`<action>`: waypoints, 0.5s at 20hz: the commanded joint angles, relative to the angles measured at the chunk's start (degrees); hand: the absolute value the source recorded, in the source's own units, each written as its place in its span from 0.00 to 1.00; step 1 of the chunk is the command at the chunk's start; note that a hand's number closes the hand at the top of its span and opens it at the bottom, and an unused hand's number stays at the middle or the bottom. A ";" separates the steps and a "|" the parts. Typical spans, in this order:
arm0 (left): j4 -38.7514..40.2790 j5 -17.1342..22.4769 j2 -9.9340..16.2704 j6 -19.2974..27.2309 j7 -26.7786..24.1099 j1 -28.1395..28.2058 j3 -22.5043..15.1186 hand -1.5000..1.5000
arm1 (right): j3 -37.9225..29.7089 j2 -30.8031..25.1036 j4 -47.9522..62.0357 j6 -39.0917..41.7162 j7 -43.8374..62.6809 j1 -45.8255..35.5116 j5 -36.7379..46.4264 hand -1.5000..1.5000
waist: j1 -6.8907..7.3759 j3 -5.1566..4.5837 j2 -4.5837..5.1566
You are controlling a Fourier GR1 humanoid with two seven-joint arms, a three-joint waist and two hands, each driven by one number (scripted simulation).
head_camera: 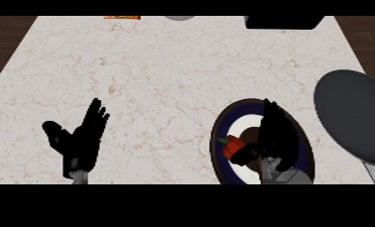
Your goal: Pick the bell pepper from the plate and place it in the pan
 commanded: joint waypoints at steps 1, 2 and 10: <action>1.52 0.01 -0.72 -1.63 -2.66 1.62 -0.05 0.50 | 1.70 0.33 0.27 7.92 9.57 -0.44 -4.33 0.00 | -0.42 0.06 -0.05; -2.11 -0.63 -0.39 0.28 0.09 2.05 -0.32 0.50 | -1.48 0.33 -2.48 9.19 6.41 1.29 -4.81 0.00 | -0.63 0.10 -0.15; -0.77 -1.65 -1.01 -0.14 0.69 1.16 1.83 0.50 | 0.92 0.33 1.53 1.48 5.09 -1.61 -2.87 0.00 | -0.60 0.11 -0.07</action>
